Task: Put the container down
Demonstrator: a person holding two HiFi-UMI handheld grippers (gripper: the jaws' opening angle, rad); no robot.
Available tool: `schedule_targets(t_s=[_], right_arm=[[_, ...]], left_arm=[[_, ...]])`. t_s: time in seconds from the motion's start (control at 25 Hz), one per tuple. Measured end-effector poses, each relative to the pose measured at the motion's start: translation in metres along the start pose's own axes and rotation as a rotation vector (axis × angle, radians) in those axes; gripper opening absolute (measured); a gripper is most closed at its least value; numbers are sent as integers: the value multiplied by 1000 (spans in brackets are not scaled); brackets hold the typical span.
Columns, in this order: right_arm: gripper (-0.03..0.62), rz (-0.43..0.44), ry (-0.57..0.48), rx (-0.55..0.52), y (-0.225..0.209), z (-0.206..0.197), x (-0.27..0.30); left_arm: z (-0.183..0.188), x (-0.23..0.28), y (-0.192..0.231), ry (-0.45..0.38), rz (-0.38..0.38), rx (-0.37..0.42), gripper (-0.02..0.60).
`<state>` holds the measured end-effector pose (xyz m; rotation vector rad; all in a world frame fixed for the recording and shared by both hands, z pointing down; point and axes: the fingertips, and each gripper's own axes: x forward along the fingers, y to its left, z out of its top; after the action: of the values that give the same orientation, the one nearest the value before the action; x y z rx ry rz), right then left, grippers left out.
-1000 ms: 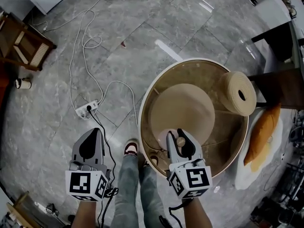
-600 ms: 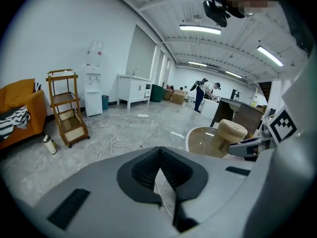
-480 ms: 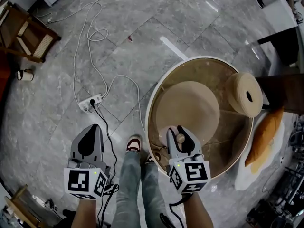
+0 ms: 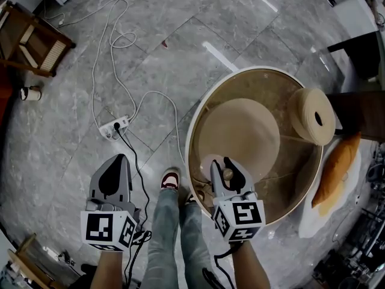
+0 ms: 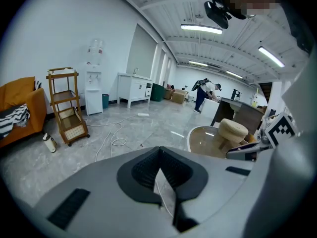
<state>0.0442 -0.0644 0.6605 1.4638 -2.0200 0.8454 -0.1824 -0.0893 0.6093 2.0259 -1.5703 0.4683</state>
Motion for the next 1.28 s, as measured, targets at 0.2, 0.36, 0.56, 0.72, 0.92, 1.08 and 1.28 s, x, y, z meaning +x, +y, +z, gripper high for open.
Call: schedule_targets(t_s=[0.2, 0.36, 0.56, 0.72, 0.92, 1.08, 1.28], right_arm=[[121, -4, 3, -4, 0, 0, 0], [121, -5, 2, -11, 1, -1, 0], [121, -8, 3, -69, 6, -6, -1], [121, -6, 2, -81, 7, -7, -2], [121, -4, -2, -103, 8, -7, -1], [121, -6, -4, -129, 12, -7, -1], [121, -1, -5, -150, 13, -8, -1]], left_arm=[[2, 1, -1, 2, -5, 1, 5], [2, 4, -1, 3, -8, -1, 5], [-1, 5, -3, 4, -14, -1, 5], [-2, 5, -2, 6, -15, 0, 5], [-1, 5, -1, 7, -11, 2, 5], [-1, 5, -2, 12, -13, 3, 5], [-1, 5, -5, 12, -13, 5, 5]])
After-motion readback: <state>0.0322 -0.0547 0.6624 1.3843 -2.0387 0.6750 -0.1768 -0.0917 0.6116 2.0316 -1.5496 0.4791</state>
